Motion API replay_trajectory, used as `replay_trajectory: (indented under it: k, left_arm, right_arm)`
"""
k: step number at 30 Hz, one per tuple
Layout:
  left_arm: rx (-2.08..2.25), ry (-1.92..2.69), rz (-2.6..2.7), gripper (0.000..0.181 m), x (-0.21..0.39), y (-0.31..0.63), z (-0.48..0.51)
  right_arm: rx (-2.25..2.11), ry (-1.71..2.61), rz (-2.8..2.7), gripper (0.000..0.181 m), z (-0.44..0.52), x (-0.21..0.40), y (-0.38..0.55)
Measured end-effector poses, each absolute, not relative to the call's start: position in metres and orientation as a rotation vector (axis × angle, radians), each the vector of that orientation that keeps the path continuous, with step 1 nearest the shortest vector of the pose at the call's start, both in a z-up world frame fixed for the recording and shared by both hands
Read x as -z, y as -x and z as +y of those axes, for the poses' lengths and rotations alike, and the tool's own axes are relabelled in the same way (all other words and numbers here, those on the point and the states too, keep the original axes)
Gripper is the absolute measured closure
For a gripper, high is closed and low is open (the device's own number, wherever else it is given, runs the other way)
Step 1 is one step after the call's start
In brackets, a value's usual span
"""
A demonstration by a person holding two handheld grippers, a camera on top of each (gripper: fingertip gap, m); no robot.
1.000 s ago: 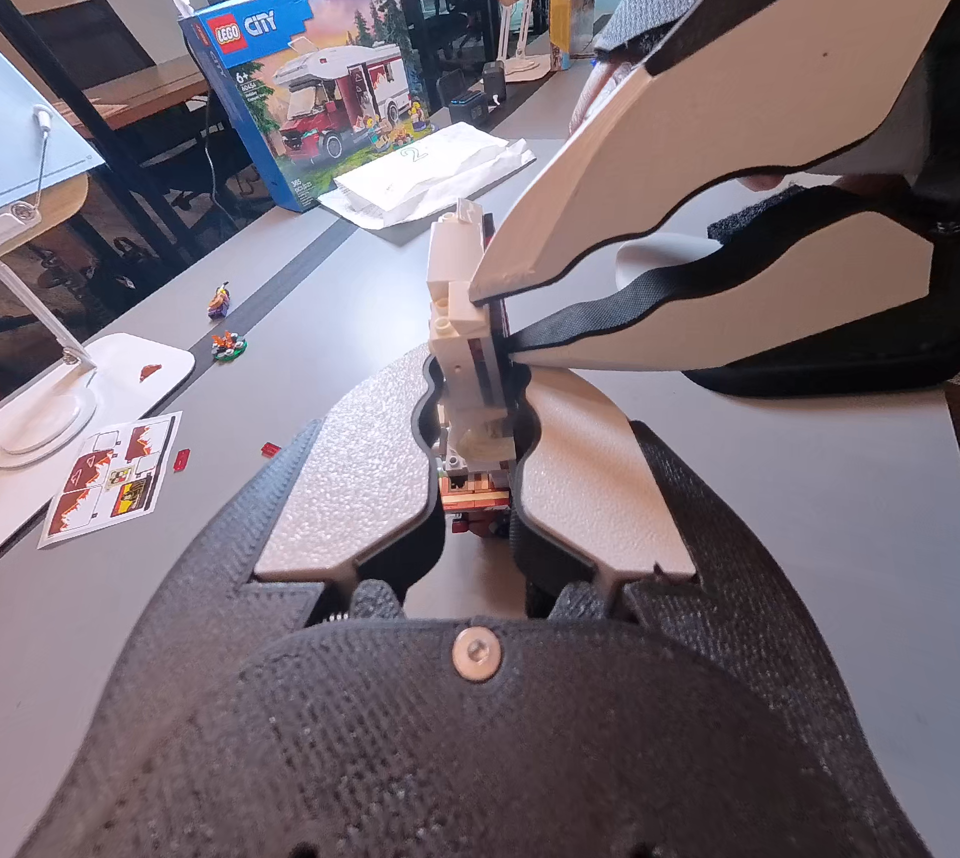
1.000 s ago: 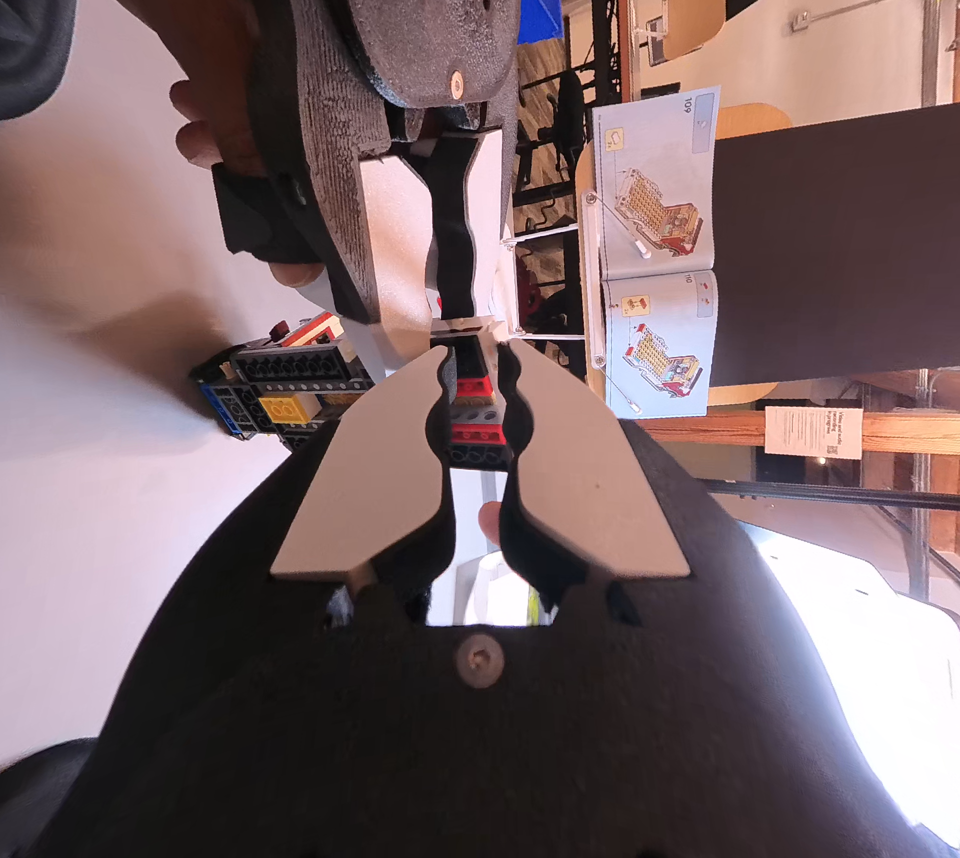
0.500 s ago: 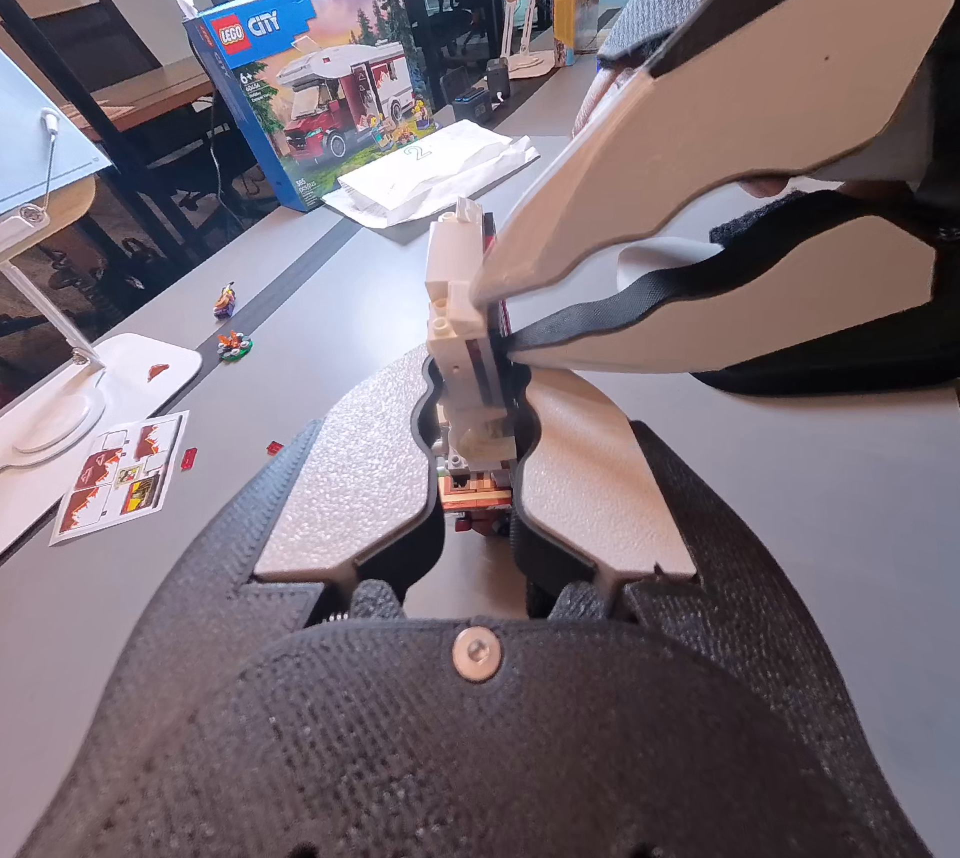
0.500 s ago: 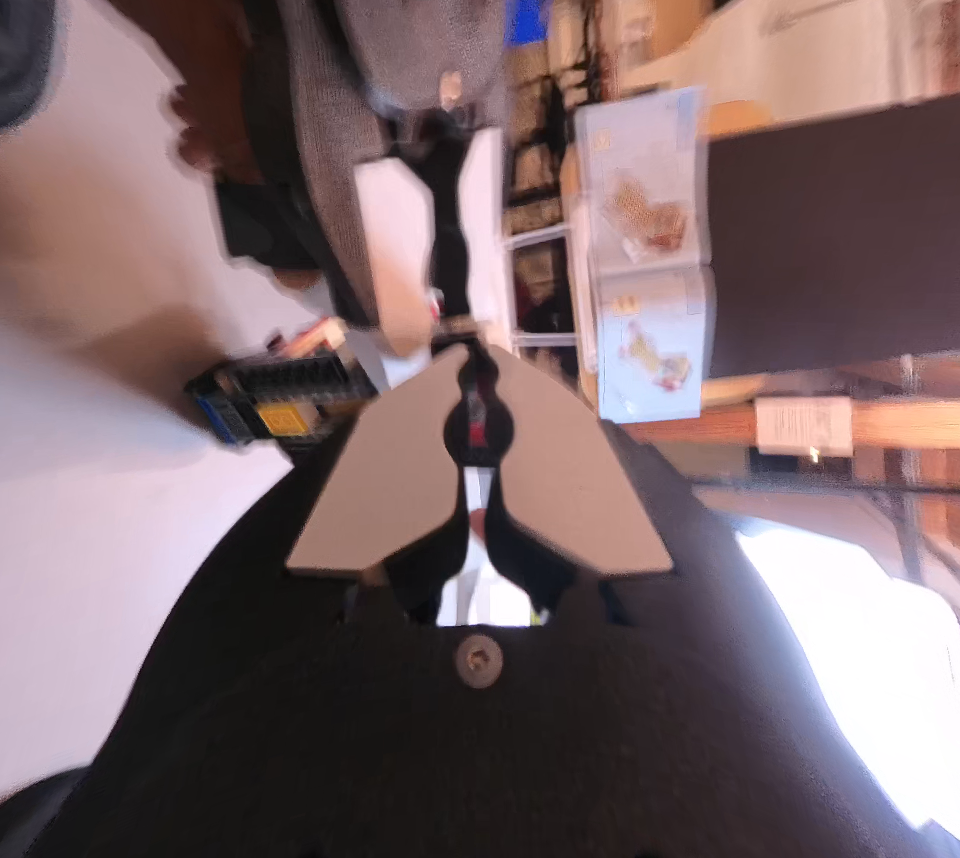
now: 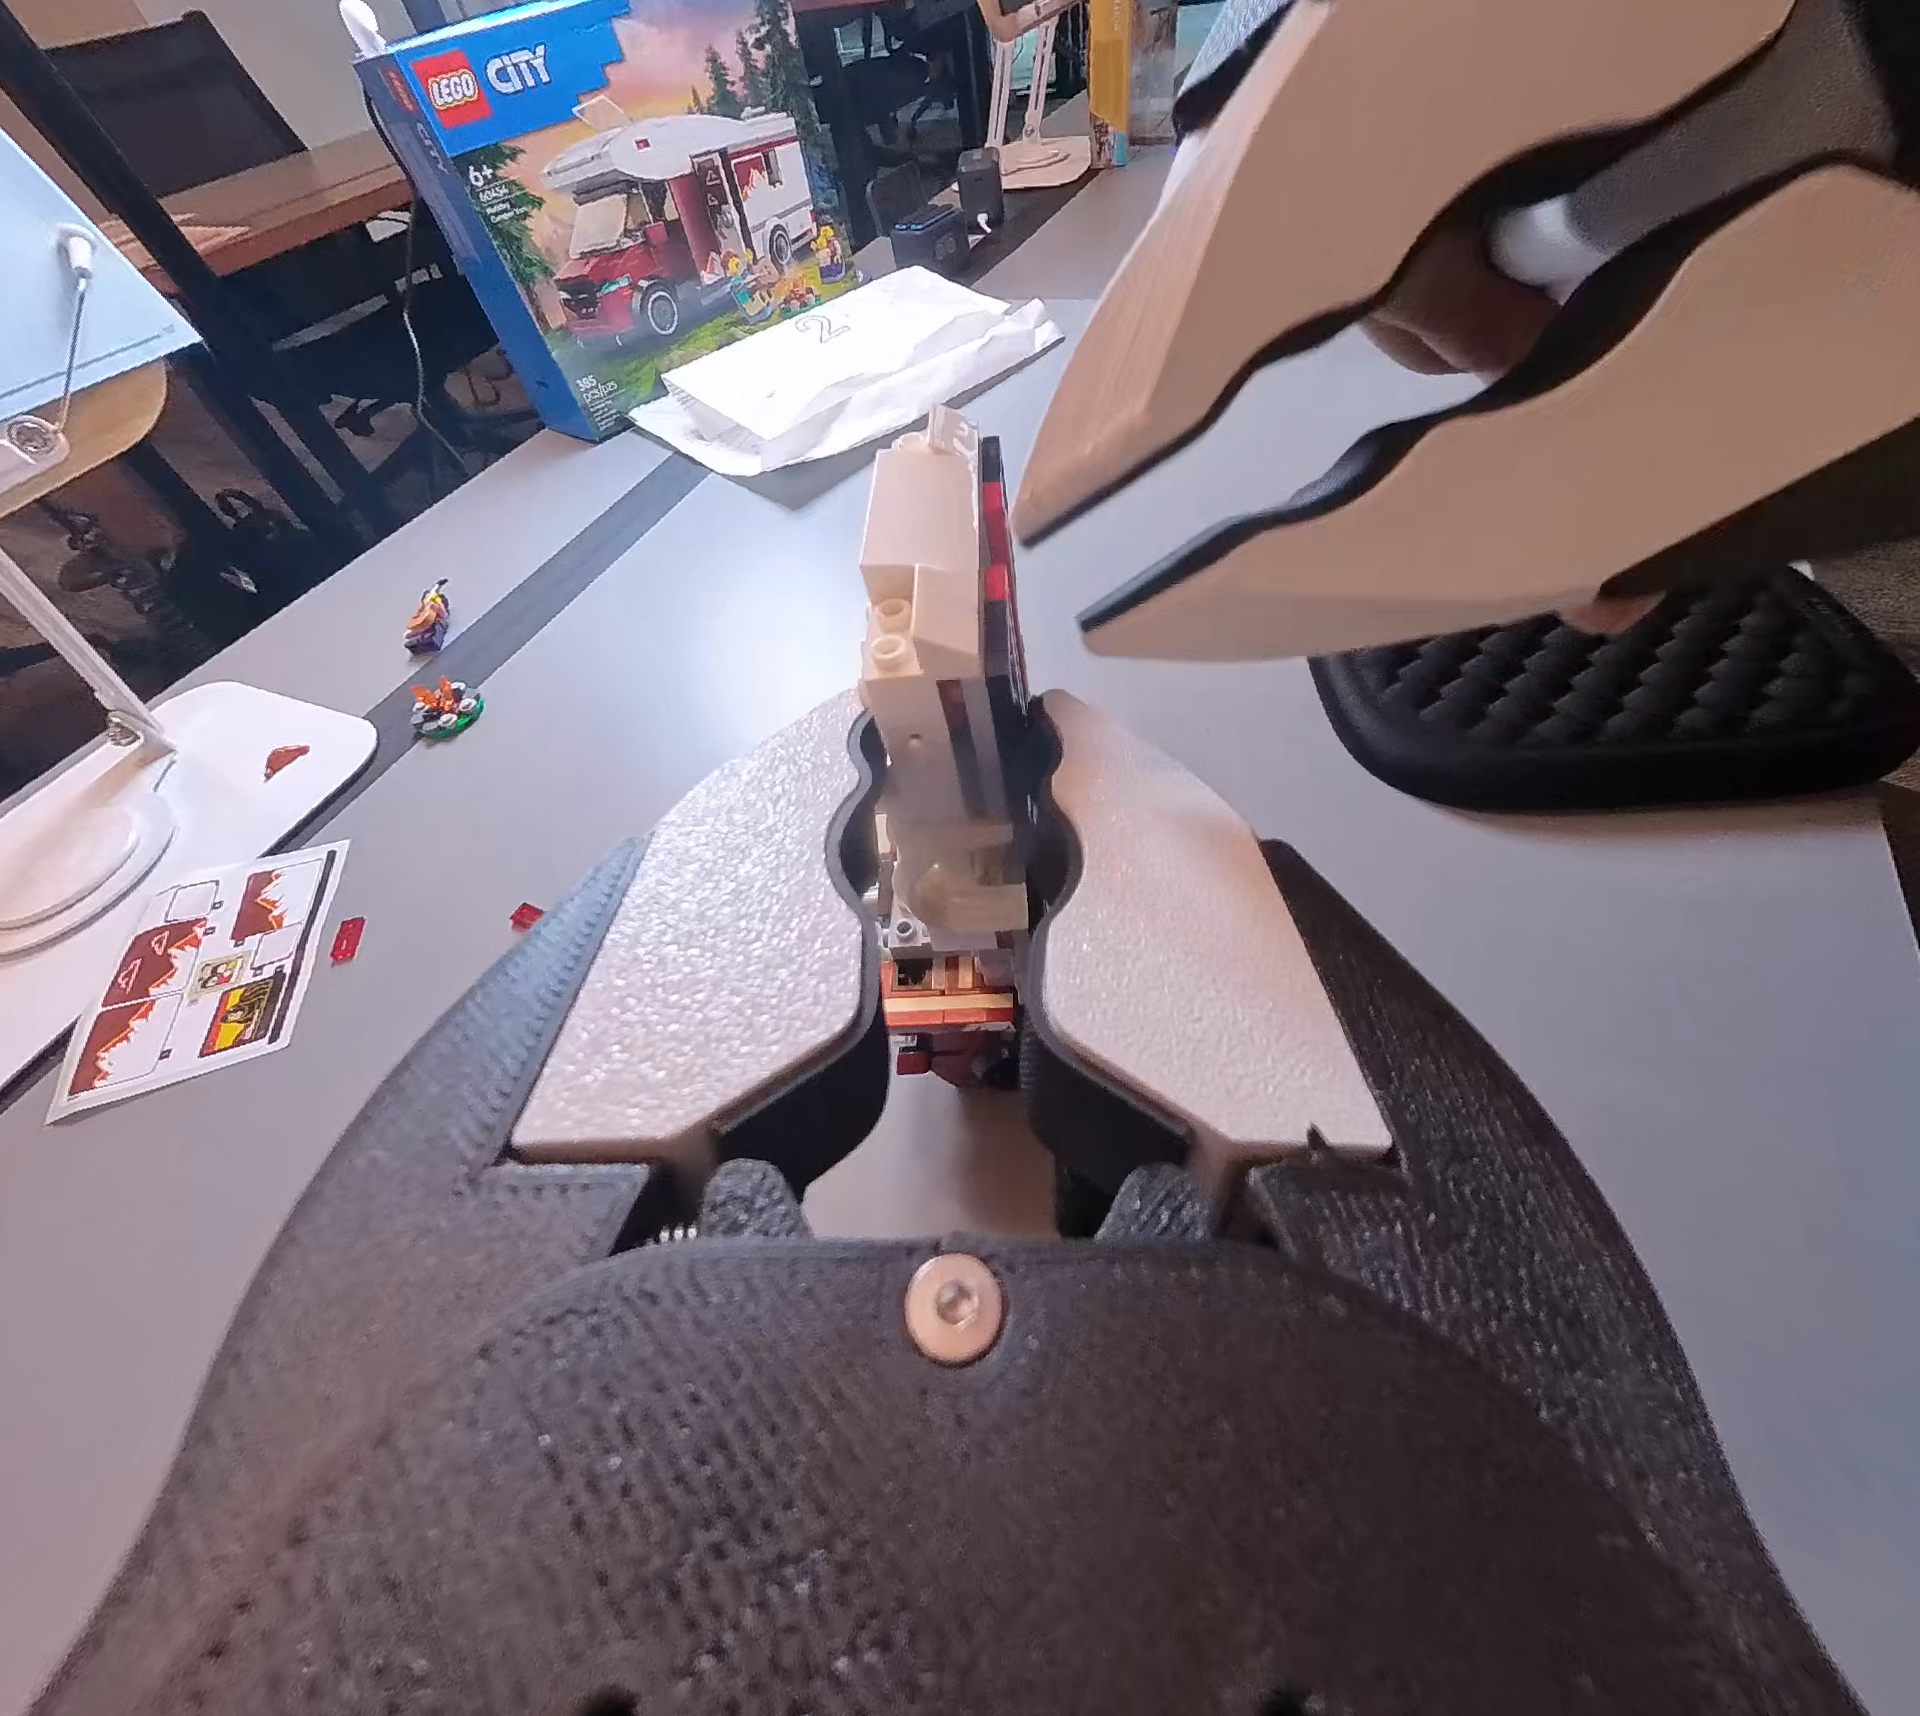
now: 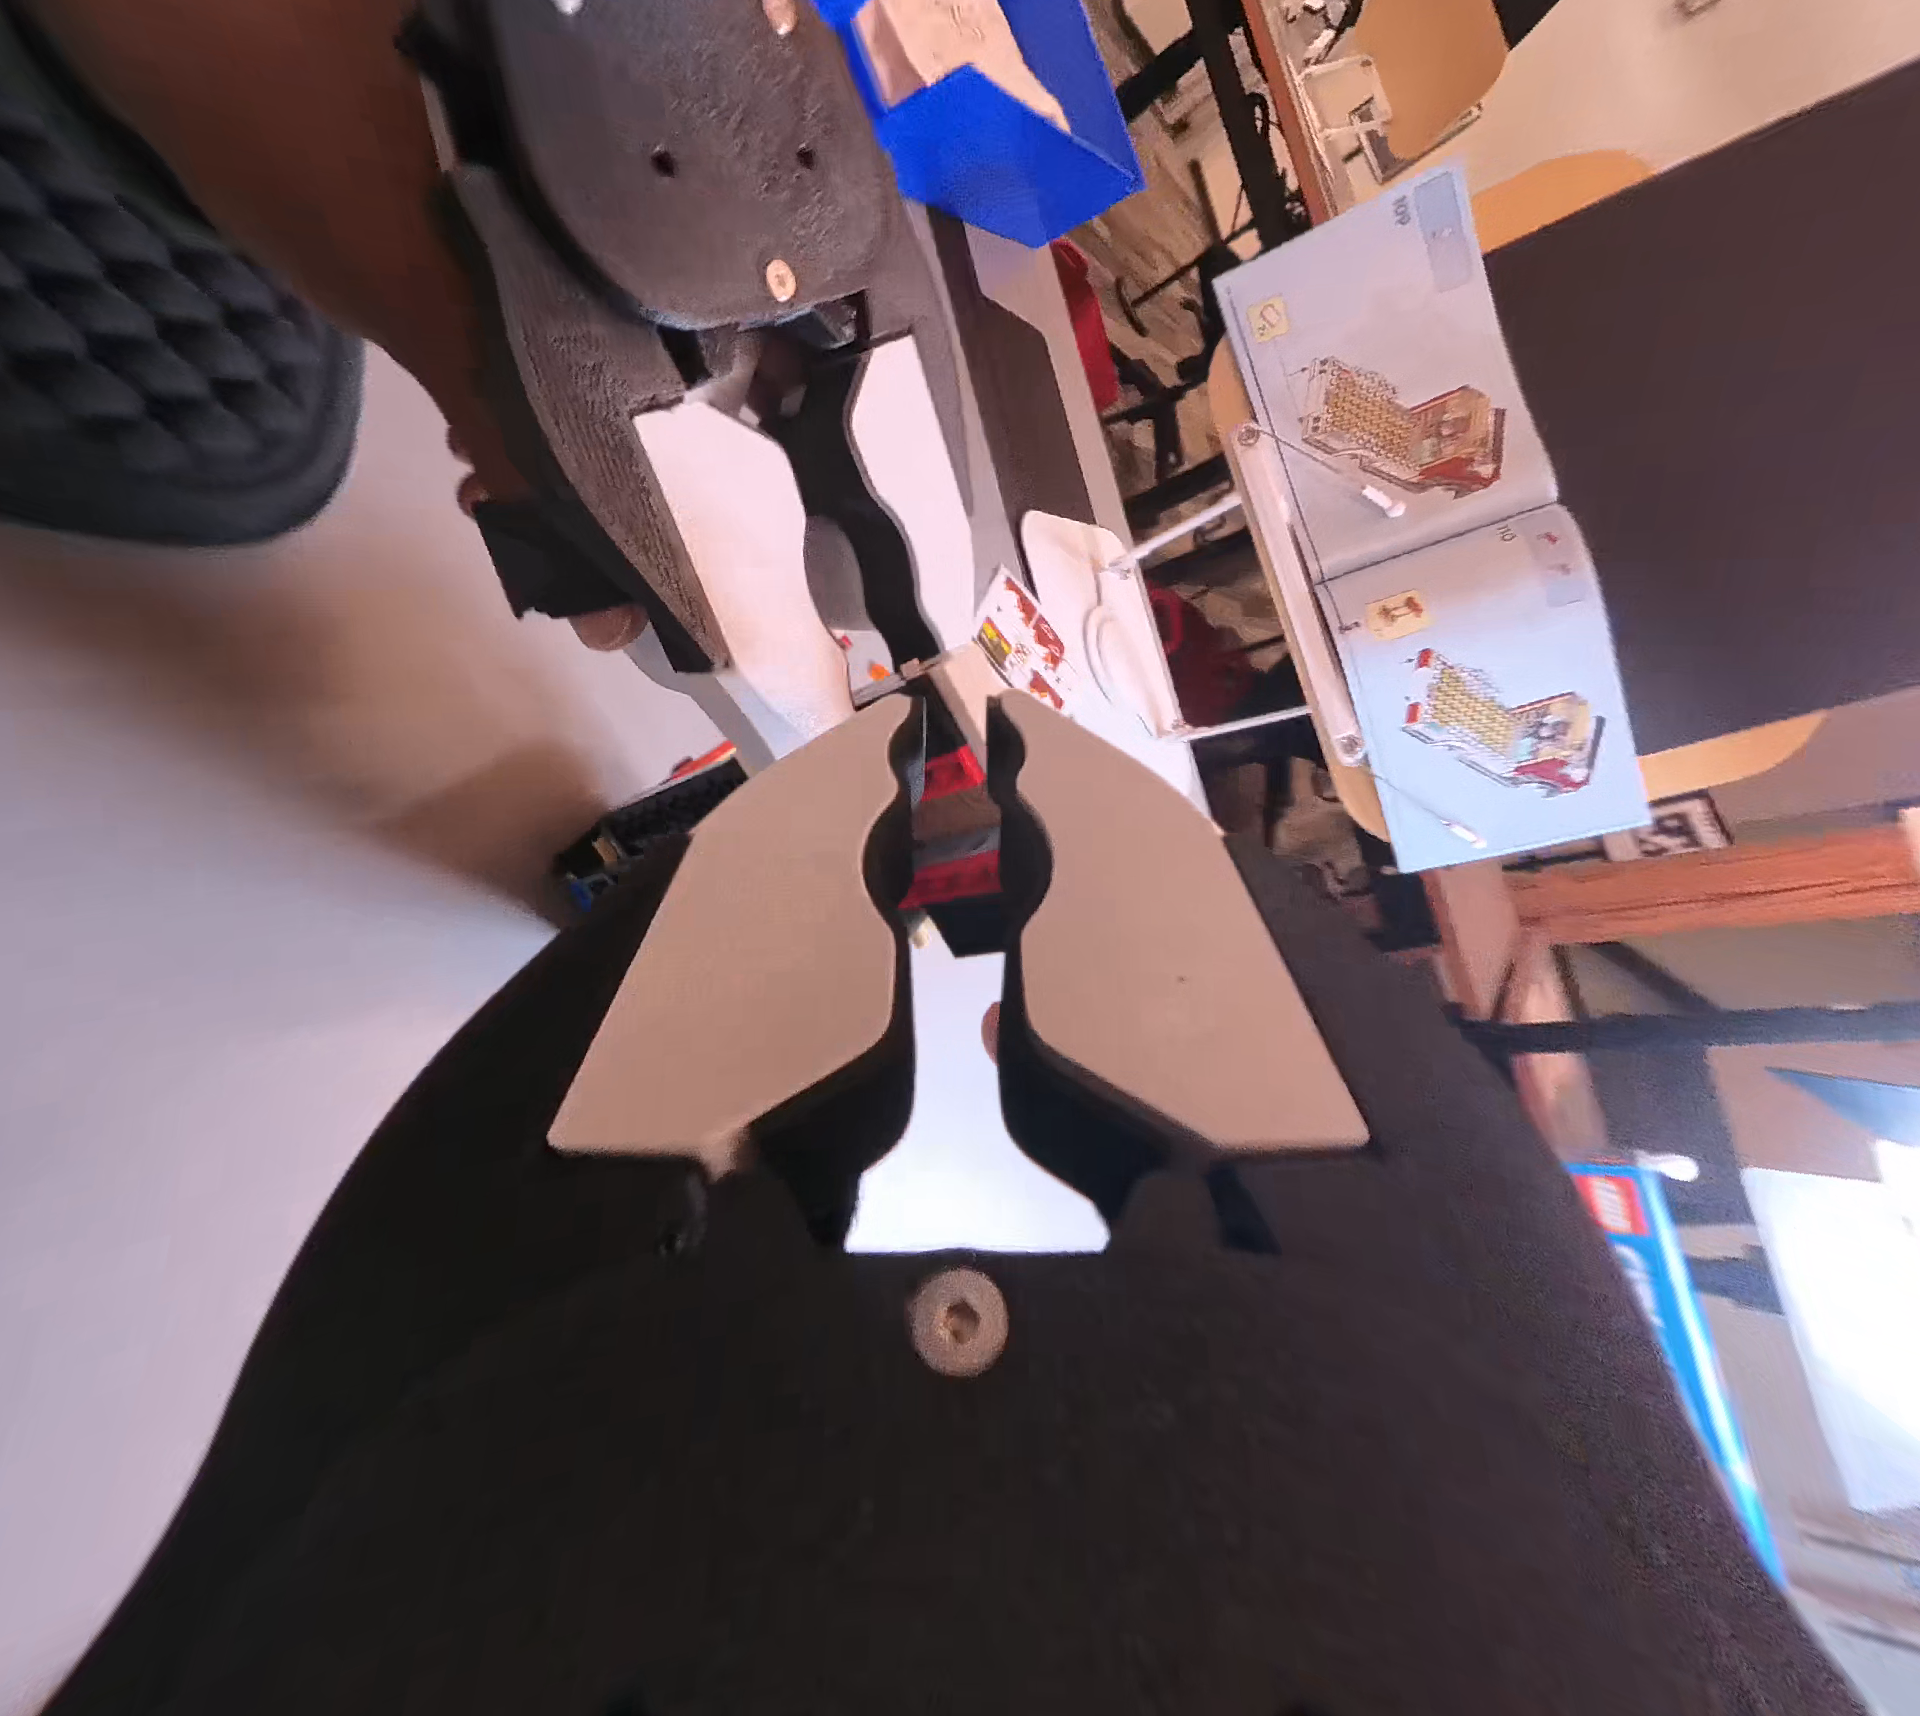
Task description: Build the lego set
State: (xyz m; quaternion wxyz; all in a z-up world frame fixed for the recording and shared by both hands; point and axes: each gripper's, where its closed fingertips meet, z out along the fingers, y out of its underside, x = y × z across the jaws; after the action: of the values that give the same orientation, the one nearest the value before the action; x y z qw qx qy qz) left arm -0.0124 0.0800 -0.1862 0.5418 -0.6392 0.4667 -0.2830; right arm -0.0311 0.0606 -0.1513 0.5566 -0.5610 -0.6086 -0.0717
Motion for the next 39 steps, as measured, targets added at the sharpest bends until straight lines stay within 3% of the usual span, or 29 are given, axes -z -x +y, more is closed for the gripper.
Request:
replay_trajectory:
  k: [6, 17, 22, 26, 39]
  left_arm:
    - [0.696, 1.516, 1.106, 0.156, 0.186, 0.011, 0.079]
    - [0.703, 1.499, 1.121, 0.156, 0.185, 0.010, 0.075]
    - [0.694, 1.489, 1.139, 0.156, 0.186, 0.010, 0.074]
    - [0.699, 1.492, 1.139, 0.157, 0.186, 0.010, 0.074]
    - [0.707, 1.476, 1.161, 0.157, 0.186, 0.009, 0.070]
  right_arm:
    - [-0.030, 1.408, -1.429, 0.164, 0.059, 0.144, 0.029]
    - [-0.218, 1.620, -1.708, 0.181, 0.067, 0.154, 0.033]
    - [-0.224, 1.676, -1.854, 0.181, 0.065, 0.154, 0.032]
    - [-0.178, 1.710, -1.977, 0.171, 0.065, 0.155, 0.033]
    - [-0.235, 1.777, -2.146, 0.175, 0.060, 0.155, 0.032]
